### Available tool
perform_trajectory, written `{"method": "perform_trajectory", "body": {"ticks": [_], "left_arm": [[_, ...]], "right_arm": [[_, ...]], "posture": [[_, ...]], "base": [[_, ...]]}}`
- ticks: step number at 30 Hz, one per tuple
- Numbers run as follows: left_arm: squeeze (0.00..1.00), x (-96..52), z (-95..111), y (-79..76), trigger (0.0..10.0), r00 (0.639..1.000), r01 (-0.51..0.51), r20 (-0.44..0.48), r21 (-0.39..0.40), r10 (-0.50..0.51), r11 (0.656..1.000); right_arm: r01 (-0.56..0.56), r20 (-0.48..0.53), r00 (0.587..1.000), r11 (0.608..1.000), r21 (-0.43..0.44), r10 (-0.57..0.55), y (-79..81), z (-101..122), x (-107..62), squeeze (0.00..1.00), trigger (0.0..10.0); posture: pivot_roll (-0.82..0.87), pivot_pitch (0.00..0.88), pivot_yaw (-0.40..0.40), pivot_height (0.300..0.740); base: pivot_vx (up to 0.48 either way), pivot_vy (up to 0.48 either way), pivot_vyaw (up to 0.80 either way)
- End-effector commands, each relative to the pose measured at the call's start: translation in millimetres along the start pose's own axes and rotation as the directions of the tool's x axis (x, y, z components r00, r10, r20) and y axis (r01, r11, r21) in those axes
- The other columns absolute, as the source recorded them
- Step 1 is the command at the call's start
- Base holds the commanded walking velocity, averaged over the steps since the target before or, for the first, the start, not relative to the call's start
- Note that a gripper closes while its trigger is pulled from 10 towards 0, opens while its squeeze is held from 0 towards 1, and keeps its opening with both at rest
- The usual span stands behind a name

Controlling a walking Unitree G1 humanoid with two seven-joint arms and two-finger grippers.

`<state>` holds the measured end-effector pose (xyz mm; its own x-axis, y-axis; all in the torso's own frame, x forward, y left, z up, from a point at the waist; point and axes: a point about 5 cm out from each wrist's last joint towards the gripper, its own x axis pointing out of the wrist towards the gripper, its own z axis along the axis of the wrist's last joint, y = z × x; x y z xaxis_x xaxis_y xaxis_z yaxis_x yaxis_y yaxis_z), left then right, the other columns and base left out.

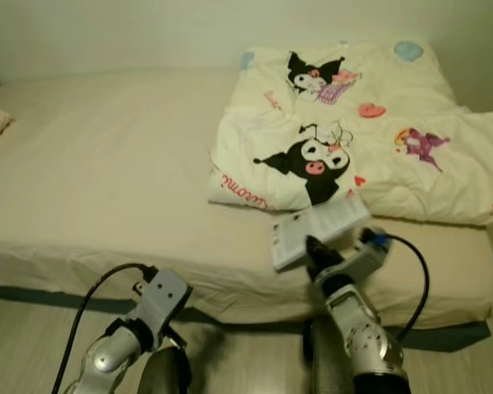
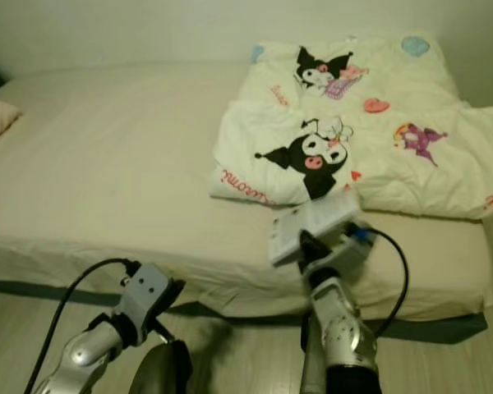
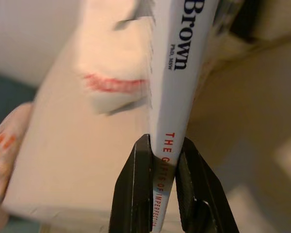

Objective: Clean up the room

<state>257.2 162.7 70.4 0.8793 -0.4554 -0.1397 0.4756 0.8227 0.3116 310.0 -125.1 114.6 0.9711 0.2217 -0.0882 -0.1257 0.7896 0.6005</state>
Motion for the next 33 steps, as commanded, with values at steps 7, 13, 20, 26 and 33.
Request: {"method": "perform_trajectory", "body": {"ticks": [7, 13, 20, 26, 33], "left_arm": [[0.00, -6.3, -6, 21.5, 10.0, 0.988, -0.153, -0.030, -0.122, 0.151, 0.981], [0.00, 1.3, 0, 33.7, 10.0, 0.966, -0.259, -0.031, -0.183, 0.258, 0.948], [0.00, 9.9, 10, 46.9, 10.0, 0.915, -0.401, -0.076, -0.277, 0.396, 0.873], [0.00, 13.6, 30, 43.0, 10.0, 0.885, -0.457, -0.010, -0.210, 0.465, 0.864], [0.00, 13.9, 53, 42.6, 10.0, 0.828, -0.503, 0.122, -0.270, 0.547, 0.821]], "right_arm": [[-0.262, -0.136, 0.961, 0.650, -0.713, 0.239, 60.0, 30, -0.1, 0.00, 1.2], [-0.137, -0.112, 0.984, 0.176, -0.975, 0.141, 54.0, 55, 3.5, 0.00, 10.0], [0.068, 0.066, 0.998, -0.096, -0.993, 0.014, 30.6, 80, 8.8, 0.00, 10.0], [0.119, 0.112, 0.991, 0.105, -0.987, -0.074, 2.3, 66, 7.9, 0.00, 10.0], [0.175, 0.144, 0.984, 0.474, -0.863, -0.101, -13.8, 49, -2.0, 0.00, 10.0]], "posture": [[-0.13, 0.192, 0.116, 0.562], [-0.13, 0.177, 0.106, 0.562], [-0.12, 0.146, 0.092, 0.562], [-0.11, 0.122, 0.080, 0.562], [-0.10, 0.105, 0.066, 0.562]], "base": [[0.000, 0.000, 0.00], [0.000, 0.000, 0.00], [0.000, 0.000, 0.00], [0.000, 0.000, 0.00], [0.000, 0.000, 0.00]]}}
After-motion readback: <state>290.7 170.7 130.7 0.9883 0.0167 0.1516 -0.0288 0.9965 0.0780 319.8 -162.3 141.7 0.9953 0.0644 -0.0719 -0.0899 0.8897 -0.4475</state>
